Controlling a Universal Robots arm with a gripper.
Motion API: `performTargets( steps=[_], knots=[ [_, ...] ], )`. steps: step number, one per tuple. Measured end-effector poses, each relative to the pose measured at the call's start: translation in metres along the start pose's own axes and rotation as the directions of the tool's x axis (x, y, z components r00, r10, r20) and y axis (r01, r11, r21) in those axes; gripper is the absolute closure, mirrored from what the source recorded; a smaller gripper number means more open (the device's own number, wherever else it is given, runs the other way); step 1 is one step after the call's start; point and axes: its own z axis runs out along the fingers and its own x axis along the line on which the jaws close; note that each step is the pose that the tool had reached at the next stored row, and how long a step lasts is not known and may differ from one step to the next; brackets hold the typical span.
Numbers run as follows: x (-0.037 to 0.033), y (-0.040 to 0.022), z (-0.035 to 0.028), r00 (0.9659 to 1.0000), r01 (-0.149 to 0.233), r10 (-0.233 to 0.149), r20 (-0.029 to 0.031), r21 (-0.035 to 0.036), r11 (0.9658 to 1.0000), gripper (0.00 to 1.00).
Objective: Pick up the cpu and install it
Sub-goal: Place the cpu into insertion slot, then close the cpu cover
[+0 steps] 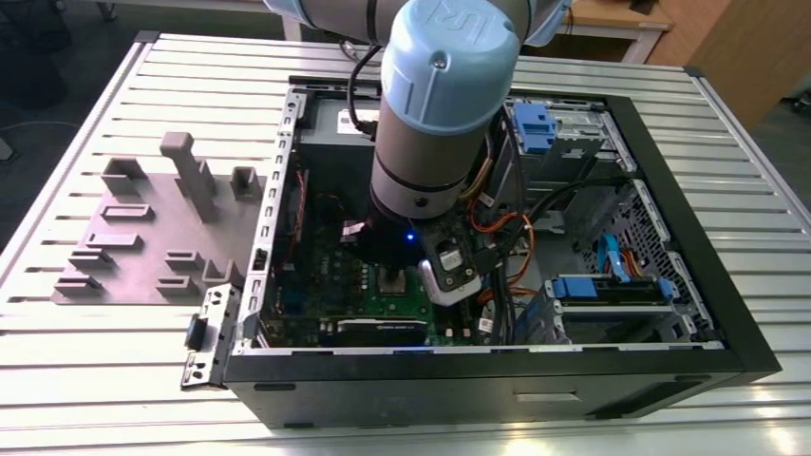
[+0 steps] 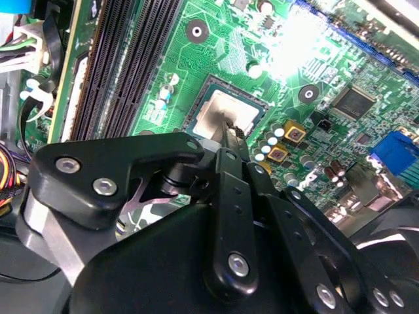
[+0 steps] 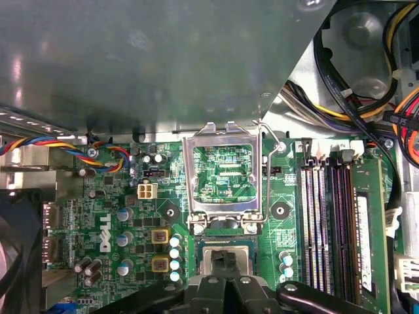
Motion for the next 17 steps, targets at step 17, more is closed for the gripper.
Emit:
performTargets(
  steps=[17],
  knots=[
    [0.0001,0.0001,-0.0022,1.0,0.0,0.0,-0.0016,0.0003,1.0,0.89]
  ],
)
